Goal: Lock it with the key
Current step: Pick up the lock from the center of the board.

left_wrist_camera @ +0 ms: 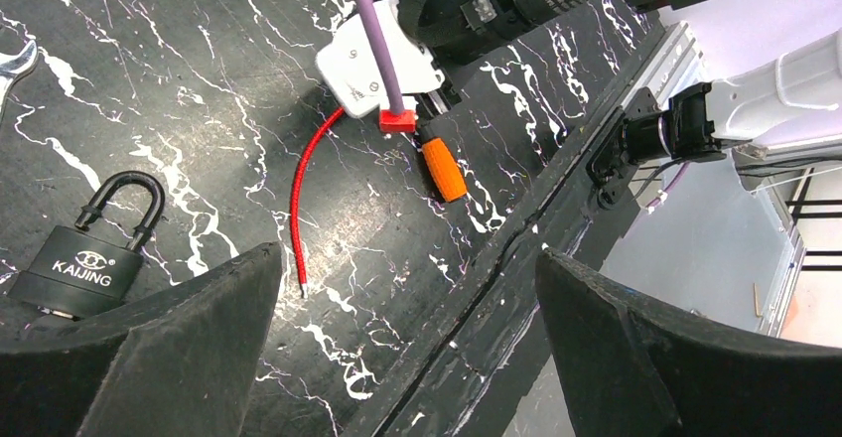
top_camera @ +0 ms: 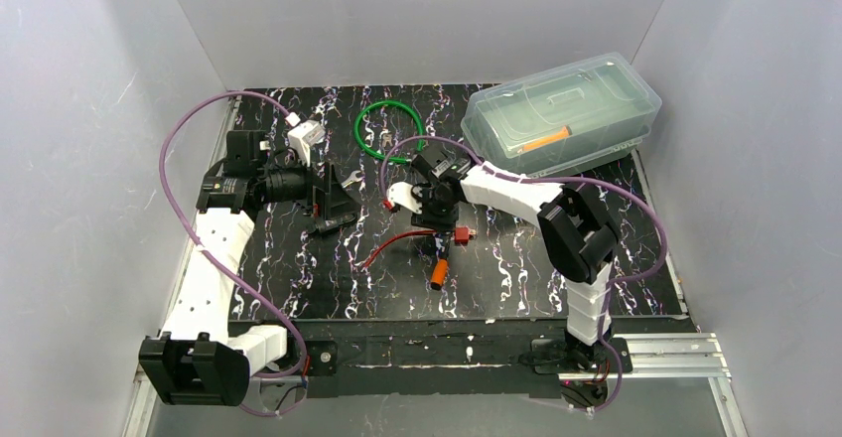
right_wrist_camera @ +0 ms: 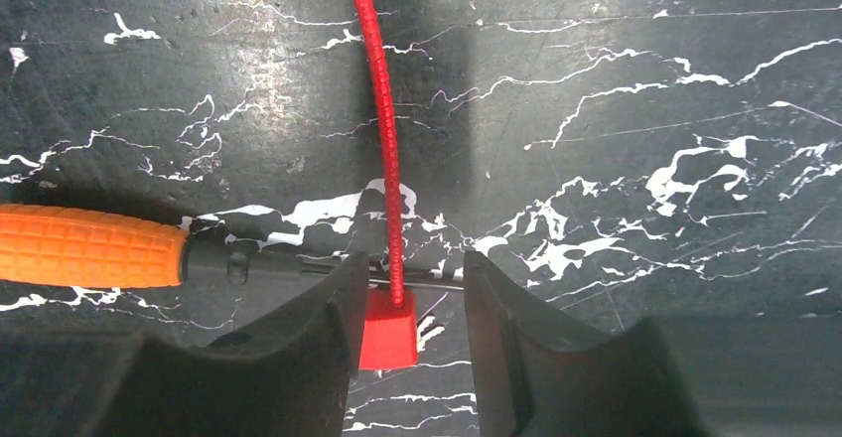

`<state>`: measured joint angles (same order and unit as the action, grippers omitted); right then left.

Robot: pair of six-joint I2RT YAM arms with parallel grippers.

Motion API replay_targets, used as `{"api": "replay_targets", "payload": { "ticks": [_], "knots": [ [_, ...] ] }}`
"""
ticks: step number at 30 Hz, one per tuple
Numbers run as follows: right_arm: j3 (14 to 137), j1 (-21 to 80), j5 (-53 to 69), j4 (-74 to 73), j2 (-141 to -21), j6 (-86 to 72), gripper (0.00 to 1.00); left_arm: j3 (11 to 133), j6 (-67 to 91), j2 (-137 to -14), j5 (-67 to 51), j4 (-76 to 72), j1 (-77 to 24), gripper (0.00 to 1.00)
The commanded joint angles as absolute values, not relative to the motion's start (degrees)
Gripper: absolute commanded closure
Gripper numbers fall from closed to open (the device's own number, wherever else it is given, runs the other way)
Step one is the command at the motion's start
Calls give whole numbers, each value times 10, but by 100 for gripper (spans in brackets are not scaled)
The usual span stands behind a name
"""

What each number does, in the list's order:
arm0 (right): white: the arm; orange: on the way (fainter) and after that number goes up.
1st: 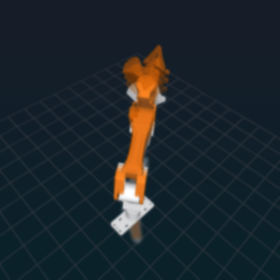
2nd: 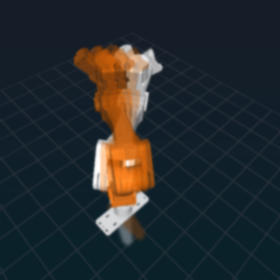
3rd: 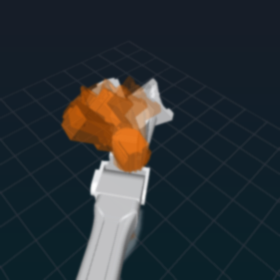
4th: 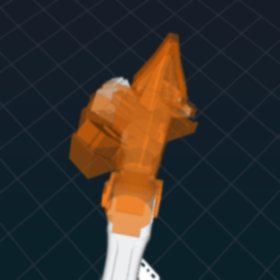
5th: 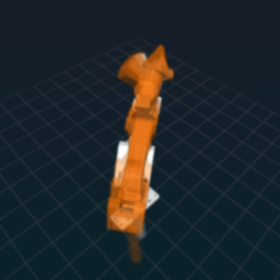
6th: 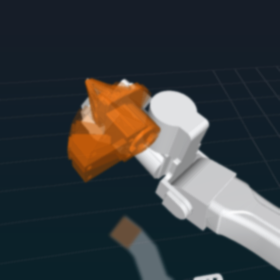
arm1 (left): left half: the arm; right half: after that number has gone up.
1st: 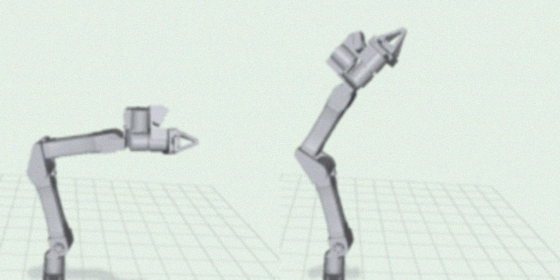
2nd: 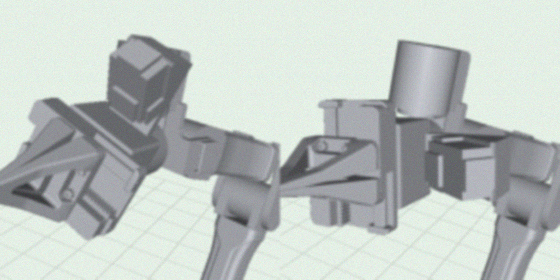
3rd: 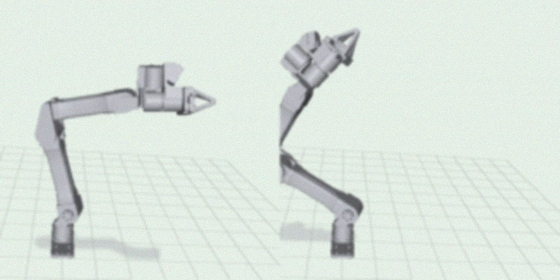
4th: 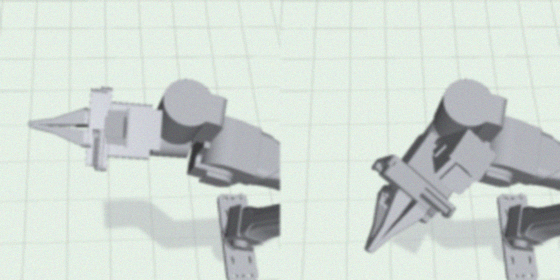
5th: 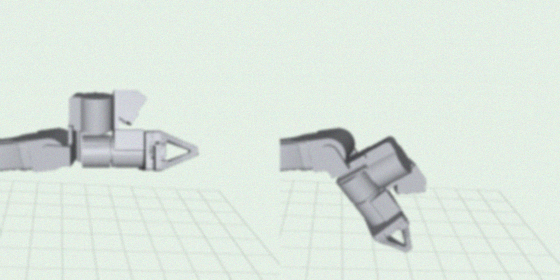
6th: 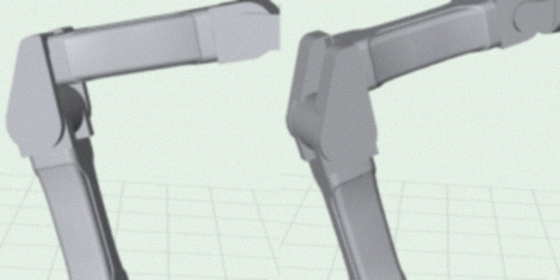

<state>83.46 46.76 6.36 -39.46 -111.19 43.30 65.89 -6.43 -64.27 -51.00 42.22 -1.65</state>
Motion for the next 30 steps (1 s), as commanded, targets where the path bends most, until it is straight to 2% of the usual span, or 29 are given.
{"api": "replay_targets", "payload": {
  "ticks": [1,11,15,19,23,30],
  "knots": [
    [834,463,76,-392,-1129,428,52,647,-79,-637,-518,432,-14,2],
    [828,460,101,-400,-1169,425,58,632,-83,-640,-516,423,-14,2],
    [822,458,97,-392,-1176,425,67,629,-82,-642,-516,423,-14,2],
    [827,454,87,-390,-1173,427,84,629,-79,-645,-509,422,-13,2],
    [866,436,99,-418,-1173,430,97,634,-74,-652,-506,423,-13,2],
    [917,422,154,-483,-1142,437,99,633,-67,-655,-504,425,-12,2]
  ]
}}
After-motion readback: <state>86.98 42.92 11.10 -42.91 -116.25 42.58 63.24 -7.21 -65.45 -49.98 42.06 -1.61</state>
